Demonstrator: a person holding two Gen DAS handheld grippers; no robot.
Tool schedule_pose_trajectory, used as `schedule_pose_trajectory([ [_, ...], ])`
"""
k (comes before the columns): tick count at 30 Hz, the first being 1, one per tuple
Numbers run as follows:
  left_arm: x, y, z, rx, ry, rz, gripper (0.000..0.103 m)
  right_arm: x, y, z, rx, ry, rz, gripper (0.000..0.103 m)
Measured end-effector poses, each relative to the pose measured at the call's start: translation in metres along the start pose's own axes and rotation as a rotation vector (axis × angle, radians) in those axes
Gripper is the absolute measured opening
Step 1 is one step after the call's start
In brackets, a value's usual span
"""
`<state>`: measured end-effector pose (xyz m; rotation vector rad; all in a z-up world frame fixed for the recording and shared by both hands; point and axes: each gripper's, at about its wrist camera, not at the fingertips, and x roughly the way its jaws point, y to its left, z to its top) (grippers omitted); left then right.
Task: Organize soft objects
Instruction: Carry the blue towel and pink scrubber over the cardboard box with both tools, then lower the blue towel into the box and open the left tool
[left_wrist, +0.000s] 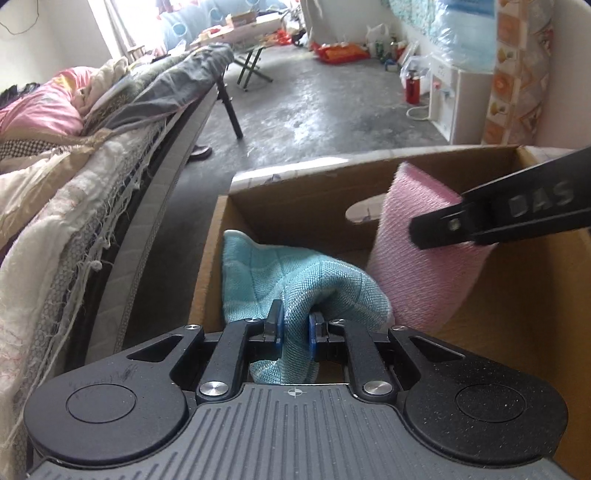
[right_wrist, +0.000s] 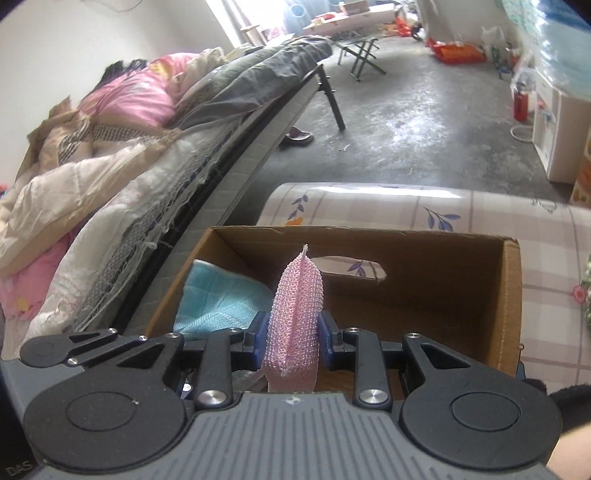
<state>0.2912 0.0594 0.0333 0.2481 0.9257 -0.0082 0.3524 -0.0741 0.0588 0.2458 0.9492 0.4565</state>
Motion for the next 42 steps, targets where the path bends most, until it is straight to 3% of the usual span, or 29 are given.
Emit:
schedule_pose_trajectory([
  [7, 0.017, -0.003, 0.001, -0.016, 0.014, 0.046, 0.014, 0.002, -0.008, 0.002, 0.026, -0.017, 0.005, 0.031],
  [11, 0.036, -0.003, 0.0, -0.015, 0.074, 0.075, 0.018, 0.0, -0.004, 0.003, 0.01, -0.041, -0.016, 0.031],
  [19, 0.042, 0.006, -0.001, -0.054, 0.099, 0.023, 0.029, -0.005, 0.007, 0.002, -0.031, -0.101, -0.077, 0.031],
  [22, 0.033, 0.01, -0.002, -0.07, 0.085, -0.021, 0.043, -0.008, 0.011, 0.001, -0.045, -0.109, -0.097, 0.031],
  [24, 0.025, 0.013, -0.004, -0.079, 0.049, -0.013, 0.065, -0.009, 0.014, 0.001, -0.064, -0.107, -0.116, 0.031],
  [25, 0.021, 0.013, -0.005, -0.079, 0.026, -0.009, 0.067, -0.008, 0.015, 0.001, -0.067, -0.101, -0.123, 0.031],
  [35, -0.007, 0.037, -0.006, -0.152, -0.036, -0.08, 0.067, 0.016, 0.009, -0.004, -0.044, -0.03, -0.171, 0.031],
  [42, -0.015, 0.052, -0.009, -0.187, -0.067, -0.097, 0.068, 0.031, 0.005, -0.01, 0.019, 0.003, -0.099, 0.03],
])
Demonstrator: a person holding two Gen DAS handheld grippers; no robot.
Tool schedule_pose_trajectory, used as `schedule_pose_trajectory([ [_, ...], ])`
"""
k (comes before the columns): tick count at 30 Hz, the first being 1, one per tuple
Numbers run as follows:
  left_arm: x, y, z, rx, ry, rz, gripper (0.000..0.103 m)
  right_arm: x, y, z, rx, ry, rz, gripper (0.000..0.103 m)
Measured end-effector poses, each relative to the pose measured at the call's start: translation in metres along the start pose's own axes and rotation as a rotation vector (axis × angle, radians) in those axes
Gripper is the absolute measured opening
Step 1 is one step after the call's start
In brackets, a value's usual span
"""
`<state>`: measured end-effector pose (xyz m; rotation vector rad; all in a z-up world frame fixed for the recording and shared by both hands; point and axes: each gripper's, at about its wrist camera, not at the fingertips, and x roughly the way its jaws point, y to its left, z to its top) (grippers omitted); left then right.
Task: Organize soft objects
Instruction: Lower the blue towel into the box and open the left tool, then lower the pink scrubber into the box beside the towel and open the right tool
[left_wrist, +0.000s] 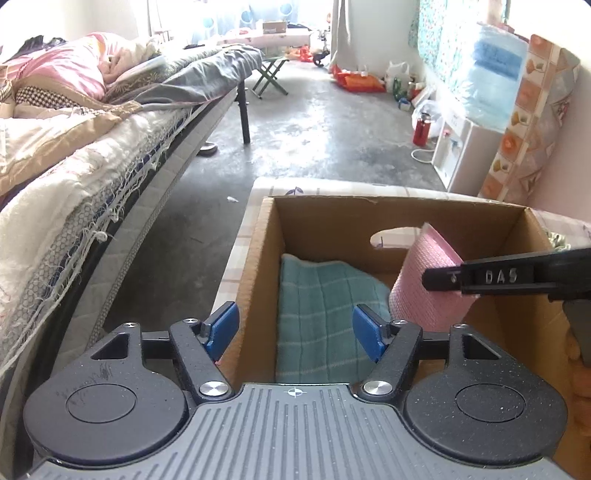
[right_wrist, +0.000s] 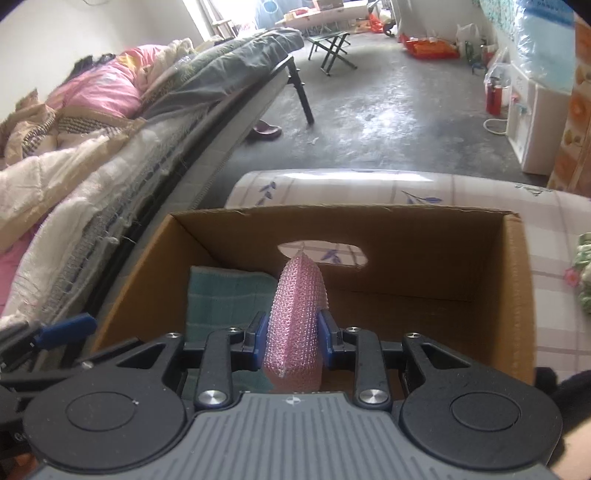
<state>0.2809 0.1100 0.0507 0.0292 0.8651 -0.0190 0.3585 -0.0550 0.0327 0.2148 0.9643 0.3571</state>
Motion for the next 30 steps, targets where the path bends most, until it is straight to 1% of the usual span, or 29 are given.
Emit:
schedule_pose_trajectory([
  [2, 0.0, 0.003, -0.001, 0.0, 0.001, 0.008, 0.068, 0.002, -0.003, 0.001, 0.046, 0.005, 0.046, 0.03],
  [6, -0.001, 0.011, -0.004, -0.014, 0.004, 0.008, 0.068, 0.006, -0.004, 0.003, 0.094, 0.011, 0.108, 0.03],
  [10, -0.002, 0.013, -0.008, -0.018, 0.008, 0.007, 0.068, 0.008, 0.0, 0.005, 0.105, 0.021, 0.137, 0.03],
  [12, -0.001, 0.013, -0.01, -0.019, 0.01, 0.001, 0.068, 0.006, 0.002, 0.007, 0.092, 0.018, 0.122, 0.03],
  [15, -0.001, 0.01, -0.012, -0.011, 0.012, -0.004, 0.068, 0.003, 0.01, 0.009, 0.034, 0.005, 0.047, 0.03],
  [17, -0.001, 0.009, -0.012, -0.006, 0.012, -0.006, 0.068, 0.003, 0.014, 0.009, 0.004, 0.004, 0.017, 0.031],
  [21, 0.0, 0.006, -0.013, 0.026, 0.016, 0.008, 0.068, 0.006, 0.016, 0.009, 0.002, 0.027, 0.003, 0.034],
  [24, -0.005, 0.009, -0.012, 0.019, 0.009, -0.006, 0.068, 0.005, 0.013, 0.01, 0.027, 0.054, 0.011, 0.037],
  [26, -0.009, 0.01, -0.012, 0.022, -0.006, 0.0, 0.068, 0.002, 0.012, 0.009, 0.03, 0.057, 0.017, 0.051],
  [28, -0.011, 0.01, -0.013, 0.03, -0.014, 0.012, 0.068, 0.0, 0.012, 0.007, 0.017, 0.054, 0.007, 0.057],
  [30, -0.01, 0.01, -0.014, 0.032, -0.007, 0.018, 0.068, 0.001, 0.011, 0.003, 0.008, 0.067, -0.003, 0.057],
])
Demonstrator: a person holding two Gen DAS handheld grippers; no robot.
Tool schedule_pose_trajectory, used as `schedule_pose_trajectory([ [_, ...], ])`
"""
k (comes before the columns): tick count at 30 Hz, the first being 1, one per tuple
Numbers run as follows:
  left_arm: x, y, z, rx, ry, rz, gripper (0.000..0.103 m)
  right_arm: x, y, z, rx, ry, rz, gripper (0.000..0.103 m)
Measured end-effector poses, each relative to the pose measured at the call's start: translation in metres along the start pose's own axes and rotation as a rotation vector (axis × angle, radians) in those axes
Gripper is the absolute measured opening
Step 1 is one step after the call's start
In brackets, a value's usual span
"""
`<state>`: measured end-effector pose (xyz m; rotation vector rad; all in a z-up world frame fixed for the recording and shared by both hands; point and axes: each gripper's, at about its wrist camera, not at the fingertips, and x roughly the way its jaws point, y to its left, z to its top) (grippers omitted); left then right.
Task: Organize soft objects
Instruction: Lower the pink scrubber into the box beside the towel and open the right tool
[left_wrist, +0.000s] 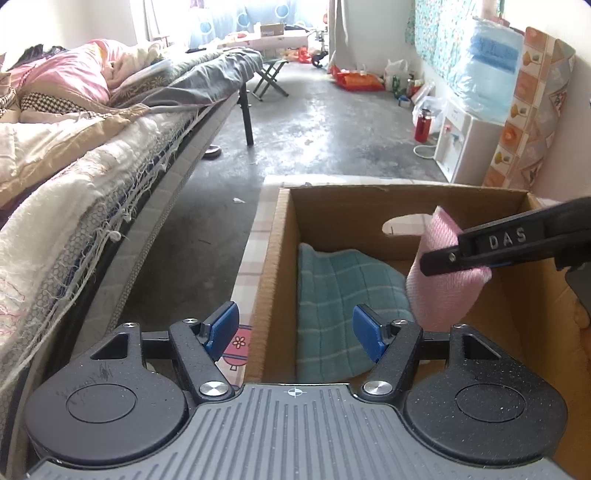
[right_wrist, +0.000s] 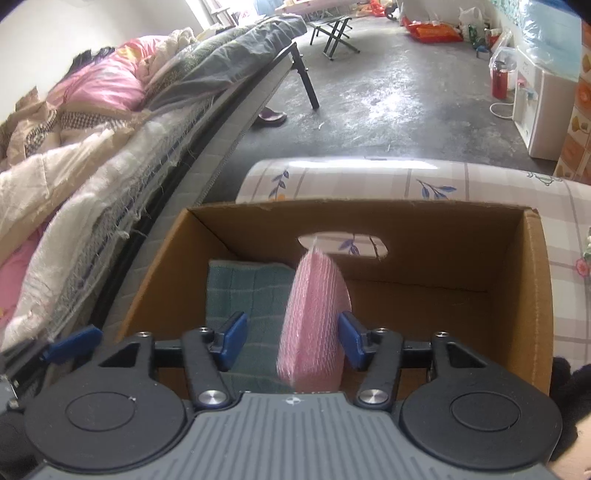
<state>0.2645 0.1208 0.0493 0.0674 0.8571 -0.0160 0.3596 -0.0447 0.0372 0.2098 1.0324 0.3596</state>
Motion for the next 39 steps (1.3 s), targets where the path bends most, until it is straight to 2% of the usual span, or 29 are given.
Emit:
schedule_pose_trajectory([
  [4, 0.001, 0.001, -0.002, -0.008, 0.01, 0.004, 0.068, 0.007, -0.002, -0.01, -0.013, 0.015, -0.029, 0.056],
  [7, -0.001, 0.002, -0.004, -0.005, 0.01, 0.008, 0.068, 0.011, -0.004, -0.014, -0.019, 0.002, -0.047, 0.038],
  [11, -0.006, 0.006, -0.005, -0.01, 0.002, 0.015, 0.068, -0.004, 0.003, -0.01, -0.087, -0.038, -0.078, 0.034],
  [14, -0.011, 0.01, -0.005, -0.006, -0.009, 0.023, 0.068, -0.022, 0.016, -0.003, -0.211, -0.021, -0.117, 0.034],
  [18, -0.017, 0.014, -0.005, -0.003, -0.024, 0.025, 0.068, -0.029, 0.023, 0.009, -0.246, 0.15, -0.077, 0.034],
  [21, -0.019, 0.017, -0.005, -0.01, -0.032, 0.02, 0.068, -0.02, 0.026, 0.013, -0.259, 0.256, -0.088, 0.034],
  [25, -0.019, 0.018, -0.007, -0.017, -0.033, 0.006, 0.068, 0.009, 0.024, 0.01, -0.261, 0.318, -0.141, 0.034],
  [28, -0.018, 0.02, -0.007, -0.022, -0.026, 0.004, 0.068, 0.026, 0.023, 0.007, -0.252, 0.319, -0.2, 0.034],
  [32, -0.02, 0.022, -0.007, -0.026, -0.03, 0.001, 0.068, 0.037, 0.022, 0.012, -0.226, 0.285, -0.202, 0.036],
  [33, -0.02, 0.023, -0.007, -0.026, -0.031, 0.002, 0.068, 0.038, 0.022, 0.013, -0.224, 0.278, -0.213, 0.039],
  [35, -0.021, 0.024, -0.007, -0.028, -0.031, 0.001, 0.068, 0.037, 0.023, 0.014, -0.214, 0.263, -0.223, 0.051],
  [39, -0.021, 0.026, -0.008, -0.032, -0.037, -0.001, 0.068, 0.024, 0.02, 0.016, -0.192, 0.238, -0.221, 0.054],
])
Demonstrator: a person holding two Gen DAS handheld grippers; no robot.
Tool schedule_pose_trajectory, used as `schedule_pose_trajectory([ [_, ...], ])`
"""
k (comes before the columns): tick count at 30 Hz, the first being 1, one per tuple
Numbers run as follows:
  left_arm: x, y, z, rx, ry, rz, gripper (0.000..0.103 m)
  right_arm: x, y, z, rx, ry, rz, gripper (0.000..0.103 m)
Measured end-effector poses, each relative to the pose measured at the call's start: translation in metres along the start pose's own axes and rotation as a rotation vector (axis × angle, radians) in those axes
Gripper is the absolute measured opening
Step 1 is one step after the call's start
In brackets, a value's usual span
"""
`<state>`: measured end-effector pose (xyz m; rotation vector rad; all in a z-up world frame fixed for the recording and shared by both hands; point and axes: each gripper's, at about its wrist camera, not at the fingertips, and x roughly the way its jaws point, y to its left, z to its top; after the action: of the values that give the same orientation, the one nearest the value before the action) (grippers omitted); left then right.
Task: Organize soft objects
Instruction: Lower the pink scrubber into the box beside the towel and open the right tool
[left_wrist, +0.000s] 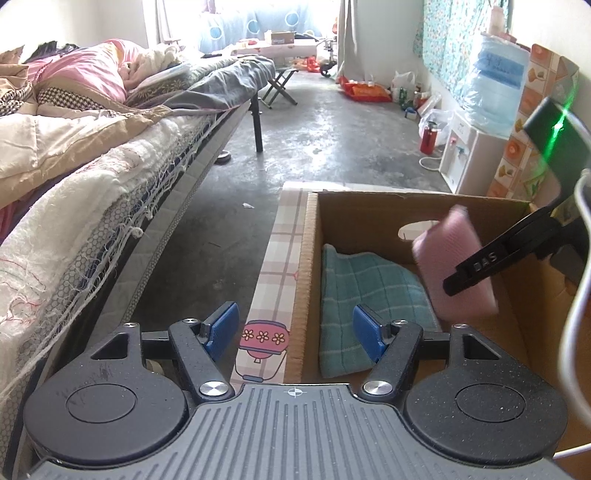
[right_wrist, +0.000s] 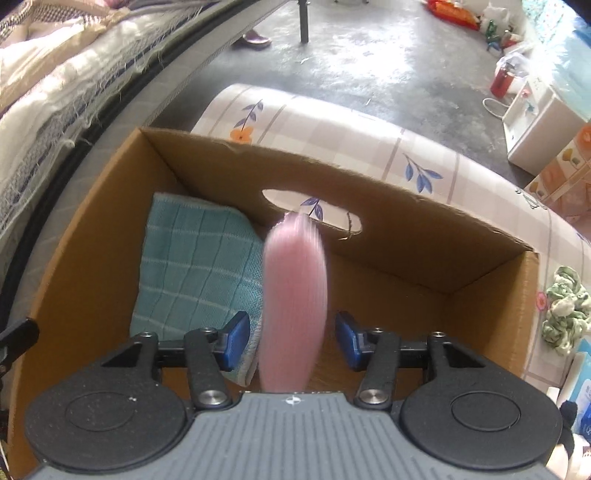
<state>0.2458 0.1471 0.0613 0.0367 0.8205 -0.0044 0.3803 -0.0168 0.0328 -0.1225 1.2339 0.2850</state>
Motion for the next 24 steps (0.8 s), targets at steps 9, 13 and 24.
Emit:
schedule_pose_trajectory([
  [9, 0.003, 0.001, -0.002, -0.015, 0.008, -0.003, 0.068, 0.0, 0.007, 0.0, -0.041, -0.056, -0.026, 0.033],
  [13, 0.004, 0.002, -0.002, -0.023, 0.009, -0.005, 0.068, 0.007, 0.011, -0.005, -0.027, -0.056, 0.014, 0.031],
  [24, 0.003, 0.007, -0.001, -0.044, 0.013, -0.003, 0.068, 0.006, 0.018, -0.012, 0.078, -0.077, 0.238, 0.03],
])
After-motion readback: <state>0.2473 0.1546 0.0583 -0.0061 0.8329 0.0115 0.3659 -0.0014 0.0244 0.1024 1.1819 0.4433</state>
